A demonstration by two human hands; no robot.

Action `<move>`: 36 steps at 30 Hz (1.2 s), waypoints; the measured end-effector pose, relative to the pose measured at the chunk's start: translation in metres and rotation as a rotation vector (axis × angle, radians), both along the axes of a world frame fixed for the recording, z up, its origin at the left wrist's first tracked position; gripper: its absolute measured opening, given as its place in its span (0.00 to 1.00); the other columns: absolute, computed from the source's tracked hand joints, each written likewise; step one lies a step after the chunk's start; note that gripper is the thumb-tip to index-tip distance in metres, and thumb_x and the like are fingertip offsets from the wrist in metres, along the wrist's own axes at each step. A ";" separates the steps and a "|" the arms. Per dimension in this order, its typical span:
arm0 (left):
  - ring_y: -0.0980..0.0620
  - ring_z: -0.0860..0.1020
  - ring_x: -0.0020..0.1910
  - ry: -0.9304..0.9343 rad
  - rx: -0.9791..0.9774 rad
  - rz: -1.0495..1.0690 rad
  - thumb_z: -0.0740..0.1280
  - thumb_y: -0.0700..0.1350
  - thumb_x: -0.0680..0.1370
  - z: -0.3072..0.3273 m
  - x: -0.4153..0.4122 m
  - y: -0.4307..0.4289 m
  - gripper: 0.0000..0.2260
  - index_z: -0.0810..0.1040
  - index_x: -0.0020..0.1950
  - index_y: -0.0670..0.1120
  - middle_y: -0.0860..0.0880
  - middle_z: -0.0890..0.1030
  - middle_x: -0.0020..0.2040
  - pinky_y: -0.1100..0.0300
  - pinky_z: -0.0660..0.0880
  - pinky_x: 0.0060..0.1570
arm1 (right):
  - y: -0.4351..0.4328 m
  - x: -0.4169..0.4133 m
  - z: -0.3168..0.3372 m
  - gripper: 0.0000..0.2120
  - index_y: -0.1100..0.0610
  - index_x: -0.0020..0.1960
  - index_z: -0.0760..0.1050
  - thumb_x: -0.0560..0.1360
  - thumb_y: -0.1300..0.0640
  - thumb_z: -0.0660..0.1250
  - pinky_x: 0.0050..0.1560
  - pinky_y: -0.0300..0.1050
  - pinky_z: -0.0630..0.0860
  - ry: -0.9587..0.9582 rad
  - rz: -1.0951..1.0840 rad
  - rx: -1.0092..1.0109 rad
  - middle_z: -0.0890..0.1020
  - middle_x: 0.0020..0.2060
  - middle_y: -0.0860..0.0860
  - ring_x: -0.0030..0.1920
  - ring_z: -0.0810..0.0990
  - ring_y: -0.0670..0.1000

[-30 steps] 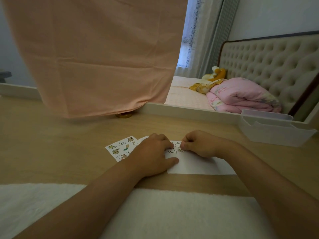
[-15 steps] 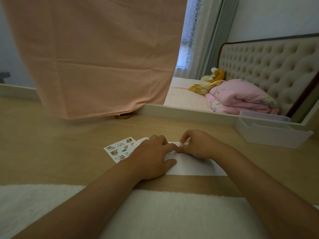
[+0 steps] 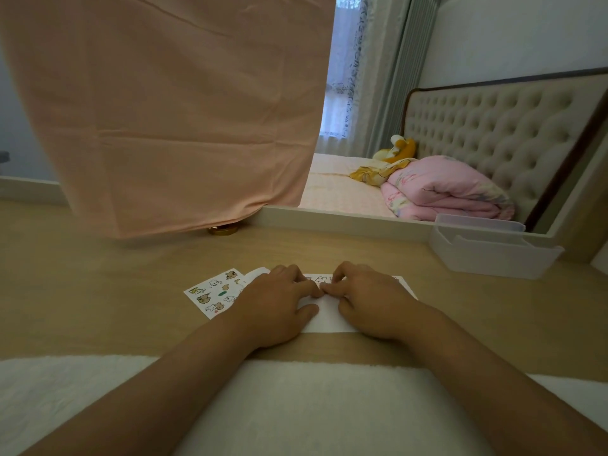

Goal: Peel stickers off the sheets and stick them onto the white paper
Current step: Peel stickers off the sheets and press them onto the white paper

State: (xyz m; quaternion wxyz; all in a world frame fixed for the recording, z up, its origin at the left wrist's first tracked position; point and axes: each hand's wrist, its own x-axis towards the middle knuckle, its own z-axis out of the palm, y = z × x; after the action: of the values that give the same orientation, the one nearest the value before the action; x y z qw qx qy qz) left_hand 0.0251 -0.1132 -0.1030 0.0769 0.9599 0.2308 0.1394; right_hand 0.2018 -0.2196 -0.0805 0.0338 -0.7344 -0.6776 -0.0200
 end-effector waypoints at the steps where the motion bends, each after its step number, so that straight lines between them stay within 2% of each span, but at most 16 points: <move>1: 0.56 0.68 0.63 0.009 0.008 0.004 0.59 0.58 0.82 0.001 0.000 -0.001 0.17 0.72 0.70 0.61 0.56 0.71 0.64 0.58 0.68 0.59 | -0.001 -0.001 0.000 0.22 0.42 0.75 0.69 0.82 0.53 0.58 0.57 0.47 0.71 -0.007 -0.002 -0.006 0.69 0.67 0.46 0.66 0.68 0.51; 9: 0.54 0.69 0.62 0.053 0.046 0.038 0.57 0.57 0.82 0.004 -0.001 -0.008 0.18 0.70 0.72 0.59 0.55 0.72 0.63 0.56 0.68 0.59 | -0.008 0.002 -0.001 0.21 0.43 0.73 0.72 0.81 0.53 0.58 0.60 0.49 0.72 0.014 -0.003 0.023 0.72 0.66 0.45 0.65 0.68 0.51; 14: 0.52 0.70 0.61 0.090 0.163 0.040 0.42 0.60 0.76 0.001 0.005 -0.008 0.32 0.65 0.77 0.58 0.52 0.72 0.61 0.54 0.65 0.63 | -0.006 0.002 -0.002 0.21 0.44 0.71 0.73 0.79 0.54 0.60 0.59 0.50 0.73 0.107 -0.010 0.070 0.74 0.60 0.46 0.61 0.71 0.50; 16: 0.51 0.70 0.63 0.104 0.200 0.029 0.38 0.61 0.74 0.000 0.005 -0.008 0.35 0.65 0.77 0.58 0.51 0.72 0.63 0.54 0.63 0.66 | -0.006 0.003 -0.002 0.21 0.43 0.71 0.73 0.79 0.54 0.60 0.58 0.50 0.74 0.110 -0.007 0.076 0.74 0.60 0.45 0.60 0.71 0.50; 22: 0.50 0.73 0.66 0.160 0.250 -0.014 0.36 0.62 0.74 0.008 0.002 -0.011 0.34 0.66 0.76 0.62 0.48 0.74 0.71 0.51 0.62 0.69 | -0.004 0.005 -0.004 0.19 0.44 0.69 0.75 0.79 0.53 0.60 0.58 0.51 0.74 0.116 -0.011 0.101 0.73 0.62 0.45 0.62 0.71 0.51; 26: 0.50 0.73 0.66 0.144 0.201 0.008 0.41 0.62 0.77 0.008 0.003 -0.012 0.30 0.67 0.75 0.63 0.51 0.73 0.72 0.53 0.69 0.64 | -0.007 0.006 -0.004 0.18 0.42 0.68 0.76 0.81 0.52 0.60 0.57 0.50 0.74 0.099 0.013 0.119 0.75 0.61 0.45 0.61 0.71 0.51; 32: 0.52 0.73 0.64 0.067 0.125 0.049 0.42 0.65 0.73 0.003 0.002 -0.013 0.32 0.72 0.71 0.62 0.54 0.74 0.68 0.53 0.73 0.59 | -0.016 0.006 0.005 0.15 0.40 0.63 0.80 0.79 0.50 0.62 0.55 0.44 0.72 0.052 0.026 0.130 0.77 0.61 0.42 0.61 0.75 0.48; 34: 0.53 0.72 0.65 0.039 0.091 0.058 0.48 0.65 0.76 0.001 0.002 -0.011 0.27 0.74 0.69 0.61 0.55 0.75 0.68 0.53 0.72 0.61 | -0.017 0.004 0.006 0.15 0.41 0.62 0.81 0.79 0.50 0.63 0.54 0.43 0.73 0.056 0.013 0.155 0.78 0.60 0.43 0.59 0.76 0.49; 36: 0.55 0.71 0.65 -0.012 0.044 0.061 0.59 0.62 0.78 0.001 0.001 -0.007 0.19 0.76 0.66 0.60 0.57 0.76 0.67 0.54 0.71 0.62 | -0.015 0.002 0.005 0.14 0.43 0.61 0.81 0.78 0.50 0.62 0.52 0.44 0.73 0.057 0.001 0.173 0.78 0.57 0.44 0.57 0.77 0.50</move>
State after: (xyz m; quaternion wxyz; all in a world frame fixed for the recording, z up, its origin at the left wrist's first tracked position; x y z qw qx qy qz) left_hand 0.0265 -0.1205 -0.1019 0.0528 0.9531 0.2562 0.1523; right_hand 0.2042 -0.2350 -0.0758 0.1161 -0.7287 -0.6725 -0.0575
